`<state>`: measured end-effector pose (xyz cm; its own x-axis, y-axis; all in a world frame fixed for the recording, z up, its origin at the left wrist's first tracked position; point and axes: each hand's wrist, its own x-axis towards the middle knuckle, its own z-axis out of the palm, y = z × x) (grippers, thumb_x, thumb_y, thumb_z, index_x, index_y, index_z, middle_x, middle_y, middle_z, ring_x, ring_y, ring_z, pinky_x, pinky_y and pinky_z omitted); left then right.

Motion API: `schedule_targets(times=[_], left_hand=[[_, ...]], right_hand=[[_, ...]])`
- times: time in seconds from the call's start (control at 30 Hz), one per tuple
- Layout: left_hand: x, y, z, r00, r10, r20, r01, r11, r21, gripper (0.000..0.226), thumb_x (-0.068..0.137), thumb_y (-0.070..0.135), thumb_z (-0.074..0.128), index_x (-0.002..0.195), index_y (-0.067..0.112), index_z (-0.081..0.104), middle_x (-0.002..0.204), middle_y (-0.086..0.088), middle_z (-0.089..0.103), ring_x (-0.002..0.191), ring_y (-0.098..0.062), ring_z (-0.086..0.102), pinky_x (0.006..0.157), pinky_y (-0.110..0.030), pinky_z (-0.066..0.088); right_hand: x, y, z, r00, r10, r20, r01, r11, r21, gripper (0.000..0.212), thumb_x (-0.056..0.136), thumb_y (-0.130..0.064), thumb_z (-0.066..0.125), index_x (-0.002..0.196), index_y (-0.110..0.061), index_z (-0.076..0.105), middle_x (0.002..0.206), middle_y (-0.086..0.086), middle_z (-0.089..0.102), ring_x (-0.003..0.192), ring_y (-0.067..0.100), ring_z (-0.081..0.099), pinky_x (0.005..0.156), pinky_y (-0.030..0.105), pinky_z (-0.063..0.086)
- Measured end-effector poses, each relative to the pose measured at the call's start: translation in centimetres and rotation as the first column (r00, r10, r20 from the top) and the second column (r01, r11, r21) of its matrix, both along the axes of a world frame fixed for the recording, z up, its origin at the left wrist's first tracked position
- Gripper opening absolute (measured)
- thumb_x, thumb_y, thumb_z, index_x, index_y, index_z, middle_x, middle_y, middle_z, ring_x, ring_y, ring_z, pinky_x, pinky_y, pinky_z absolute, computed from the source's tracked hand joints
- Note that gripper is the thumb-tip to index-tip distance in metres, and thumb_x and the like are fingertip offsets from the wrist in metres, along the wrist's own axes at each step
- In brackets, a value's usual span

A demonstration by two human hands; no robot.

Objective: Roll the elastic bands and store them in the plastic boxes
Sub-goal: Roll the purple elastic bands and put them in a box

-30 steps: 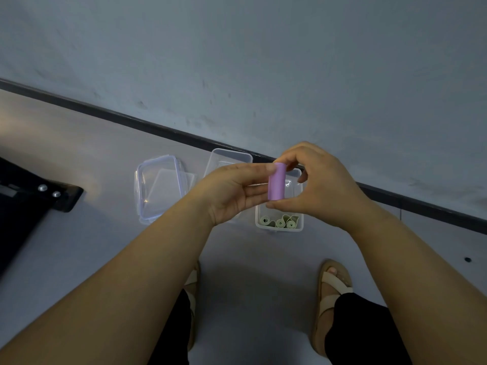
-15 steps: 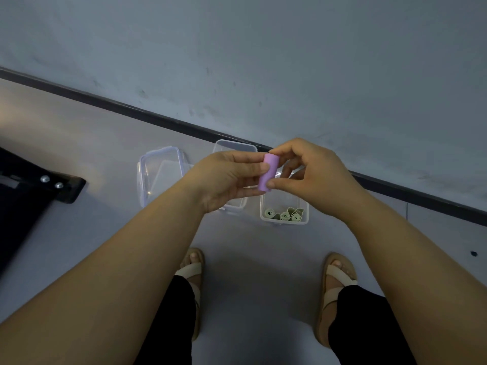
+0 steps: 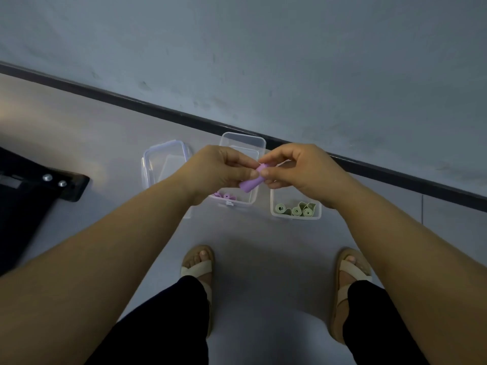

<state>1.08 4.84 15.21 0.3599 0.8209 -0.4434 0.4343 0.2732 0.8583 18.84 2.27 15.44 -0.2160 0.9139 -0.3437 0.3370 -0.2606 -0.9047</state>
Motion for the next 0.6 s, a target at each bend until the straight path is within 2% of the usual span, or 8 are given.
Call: schedule_targets(times=[0.13,0.23,0.3,0.37,0.5,0.6], left_hand=[[-0.7,1.6,-2.9,0.998,0.000,-0.061,0.005,0.997,0.073,0.017,0.083,0.013,0.066,0.099,0.014,0.071,0.090,-0.001,0.070,0.082,-0.011,0.064,0.075,-0.014,0.052],[-0.9,2.7,-6.9,0.995,0.039,-0.095,-0.029,0.994,0.106,0.017,0.084,0.017,0.066,0.100,0.013,0.072,0.085,0.005,0.068,0.079,-0.006,0.061,0.068,-0.008,0.046],[-1.0,3.4,-10.2,0.983,0.041,-0.181,-0.017,0.991,0.135,0.019,0.087,0.019,0.063,0.103,0.013,0.071,0.087,0.006,0.065,0.080,-0.008,0.059,0.066,-0.008,0.041],[-1.3,4.1,-13.6,0.949,0.006,-0.316,0.051,0.984,0.172,0.021,0.091,0.020,0.057,0.107,0.013,0.070,0.098,0.003,0.064,0.088,-0.013,0.059,0.070,-0.012,0.040],[-2.9,4.9,-19.8,0.831,0.006,-0.556,0.158,0.956,0.247,0.025,0.091,0.020,0.054,0.112,0.017,0.068,0.118,-0.004,0.063,0.109,-0.022,0.054,0.089,-0.024,0.038],[-4.0,5.2,-23.1,0.793,0.125,-0.596,0.066,0.955,0.288,0.027,0.089,0.018,0.057,0.115,0.017,0.065,0.122,-0.010,0.056,0.112,-0.029,0.050,0.093,-0.032,0.039]], right_hand=[[-1.0,2.2,-2.8,0.997,0.011,0.072,-0.010,1.000,-0.004,0.013,0.080,-0.017,0.072,0.092,-0.018,0.067,0.094,0.001,0.069,0.079,0.013,0.069,0.069,0.017,0.056],[-1.8,3.7,-6.8,0.988,-0.010,0.155,0.010,1.000,-0.003,0.011,0.079,-0.018,0.073,0.088,-0.019,0.067,0.090,0.000,0.069,0.078,0.013,0.069,0.075,0.028,0.059],[-2.4,4.5,-9.7,0.972,-0.016,0.235,0.017,1.000,-0.002,0.013,0.078,-0.020,0.074,0.086,-0.019,0.065,0.087,-0.001,0.068,0.078,0.013,0.068,0.077,0.030,0.058],[-2.8,5.3,-12.6,0.952,-0.017,0.307,0.020,1.000,-0.007,0.018,0.074,-0.026,0.077,0.084,-0.019,0.064,0.086,-0.002,0.067,0.079,0.013,0.065,0.075,0.028,0.055],[-3.3,7.0,-18.1,0.901,0.037,0.432,-0.028,0.999,-0.026,0.025,0.073,-0.031,0.078,0.084,-0.016,0.062,0.078,-0.008,0.060,0.073,0.006,0.057,0.066,0.018,0.048],[-3.8,8.0,-21.5,0.858,0.124,0.498,-0.120,0.992,-0.040,0.021,0.076,-0.026,0.076,0.085,-0.015,0.062,0.083,-0.003,0.060,0.076,0.010,0.056,0.068,0.020,0.045]])
